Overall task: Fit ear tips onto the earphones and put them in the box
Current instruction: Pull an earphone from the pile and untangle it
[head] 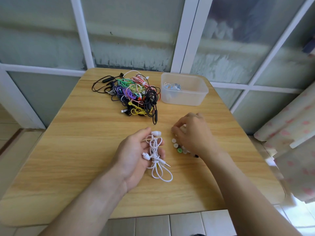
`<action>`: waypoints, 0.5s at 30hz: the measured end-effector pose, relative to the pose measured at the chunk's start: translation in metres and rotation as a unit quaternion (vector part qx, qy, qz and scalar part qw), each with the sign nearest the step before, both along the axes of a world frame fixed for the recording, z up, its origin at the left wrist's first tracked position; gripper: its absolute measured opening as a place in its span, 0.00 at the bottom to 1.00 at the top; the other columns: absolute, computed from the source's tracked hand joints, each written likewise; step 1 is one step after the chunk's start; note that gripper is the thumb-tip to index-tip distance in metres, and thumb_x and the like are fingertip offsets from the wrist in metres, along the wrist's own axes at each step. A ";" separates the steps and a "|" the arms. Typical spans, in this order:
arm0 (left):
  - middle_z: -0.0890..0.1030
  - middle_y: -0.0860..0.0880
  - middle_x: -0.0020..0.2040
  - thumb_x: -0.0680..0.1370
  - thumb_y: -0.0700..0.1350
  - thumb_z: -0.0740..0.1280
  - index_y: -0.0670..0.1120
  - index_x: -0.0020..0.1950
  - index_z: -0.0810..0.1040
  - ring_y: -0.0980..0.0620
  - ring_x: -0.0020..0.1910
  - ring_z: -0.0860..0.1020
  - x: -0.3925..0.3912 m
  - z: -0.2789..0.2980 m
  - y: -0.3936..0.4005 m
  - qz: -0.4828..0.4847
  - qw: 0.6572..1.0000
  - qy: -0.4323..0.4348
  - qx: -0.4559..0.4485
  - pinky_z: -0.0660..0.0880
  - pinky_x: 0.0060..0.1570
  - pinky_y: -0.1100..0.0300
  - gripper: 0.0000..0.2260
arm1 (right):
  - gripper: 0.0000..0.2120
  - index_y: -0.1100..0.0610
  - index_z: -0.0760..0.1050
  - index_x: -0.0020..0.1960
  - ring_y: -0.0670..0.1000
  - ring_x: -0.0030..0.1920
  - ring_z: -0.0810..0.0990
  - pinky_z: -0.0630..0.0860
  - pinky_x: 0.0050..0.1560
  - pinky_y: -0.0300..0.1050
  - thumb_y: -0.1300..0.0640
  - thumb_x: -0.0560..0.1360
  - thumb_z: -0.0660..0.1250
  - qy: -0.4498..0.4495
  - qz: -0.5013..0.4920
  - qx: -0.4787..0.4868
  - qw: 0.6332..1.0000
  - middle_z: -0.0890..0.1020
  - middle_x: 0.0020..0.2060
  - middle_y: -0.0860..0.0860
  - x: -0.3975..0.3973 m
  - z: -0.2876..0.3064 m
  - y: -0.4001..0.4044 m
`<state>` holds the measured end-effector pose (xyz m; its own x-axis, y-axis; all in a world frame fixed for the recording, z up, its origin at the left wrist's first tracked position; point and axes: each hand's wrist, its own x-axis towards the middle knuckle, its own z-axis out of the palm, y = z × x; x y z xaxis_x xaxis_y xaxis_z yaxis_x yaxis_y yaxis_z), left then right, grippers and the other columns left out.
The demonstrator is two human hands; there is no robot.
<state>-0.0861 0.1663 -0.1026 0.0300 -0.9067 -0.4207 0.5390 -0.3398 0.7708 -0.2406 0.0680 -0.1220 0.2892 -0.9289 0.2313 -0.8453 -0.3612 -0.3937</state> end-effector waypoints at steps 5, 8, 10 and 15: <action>0.77 0.37 0.49 0.71 0.30 0.55 0.32 0.61 0.73 0.44 0.43 0.79 0.005 -0.001 -0.001 -0.022 0.998 0.038 -0.035 0.79 0.45 0.53 0.19 | 0.03 0.54 0.82 0.44 0.42 0.39 0.81 0.73 0.41 0.32 0.56 0.76 0.71 -0.258 0.003 0.007 0.966 0.85 0.37 0.45 -0.002 0.025 0.026; 0.78 0.35 0.50 0.69 0.21 0.52 0.33 0.61 0.73 0.42 0.47 0.81 0.007 -0.002 0.000 -0.020 0.998 0.001 -0.054 0.81 0.45 0.56 0.23 | 0.06 0.59 0.80 0.45 0.49 0.34 0.83 0.77 0.36 0.37 0.59 0.71 0.75 -0.428 0.046 0.111 0.896 0.85 0.36 0.55 -0.004 0.033 0.052; 0.79 0.33 0.54 0.71 0.19 0.52 0.36 0.62 0.72 0.42 0.50 0.82 0.008 -0.002 0.002 -0.032 0.997 -0.020 -0.069 0.80 0.47 0.55 0.25 | 0.08 0.63 0.80 0.45 0.49 0.30 0.82 0.76 0.32 0.38 0.61 0.68 0.75 -0.464 0.072 0.149 0.870 0.85 0.34 0.58 -0.008 0.033 0.064; 0.81 0.35 0.57 0.74 0.22 0.59 0.41 0.67 0.71 0.44 0.49 0.82 0.012 0.000 0.008 -0.088 0.987 -0.057 -0.121 0.78 0.52 0.54 0.24 | 0.12 0.62 0.81 0.44 0.53 0.34 0.83 0.79 0.34 0.41 0.62 0.62 0.77 -0.475 0.118 0.189 0.851 0.85 0.35 0.58 -0.012 0.029 0.071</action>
<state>-0.0739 0.1747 -0.1026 -0.1034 -0.9754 -0.1949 0.3936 -0.2200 0.8926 -0.2530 0.1385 -0.0929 0.3264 -0.9311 0.1628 -0.0017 -0.1728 -0.9850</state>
